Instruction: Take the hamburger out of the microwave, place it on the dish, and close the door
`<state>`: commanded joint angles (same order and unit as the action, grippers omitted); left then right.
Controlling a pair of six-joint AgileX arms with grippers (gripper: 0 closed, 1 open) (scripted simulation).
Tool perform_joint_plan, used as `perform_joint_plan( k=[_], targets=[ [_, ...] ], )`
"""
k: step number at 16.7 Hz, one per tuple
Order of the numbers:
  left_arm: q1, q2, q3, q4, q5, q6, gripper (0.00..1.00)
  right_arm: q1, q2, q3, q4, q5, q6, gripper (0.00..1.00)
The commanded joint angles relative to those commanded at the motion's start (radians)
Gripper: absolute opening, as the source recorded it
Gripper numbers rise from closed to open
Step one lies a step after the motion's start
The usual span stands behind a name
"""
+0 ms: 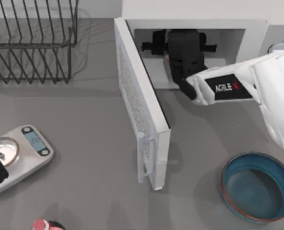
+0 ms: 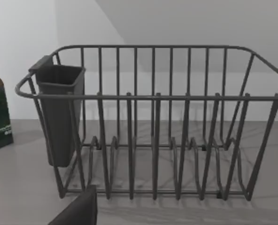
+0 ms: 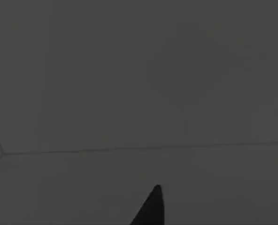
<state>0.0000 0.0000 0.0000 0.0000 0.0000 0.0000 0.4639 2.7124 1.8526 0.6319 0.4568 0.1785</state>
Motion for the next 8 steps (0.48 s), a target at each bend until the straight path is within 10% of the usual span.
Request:
perform_joint_plan(
  k=[8],
  targets=[
    [0.0,0.0,0.0,0.0,0.0,0.0,1.0,0.13,-0.24,-0.587,0.282,0.123,0.041,0.0]
  ],
)
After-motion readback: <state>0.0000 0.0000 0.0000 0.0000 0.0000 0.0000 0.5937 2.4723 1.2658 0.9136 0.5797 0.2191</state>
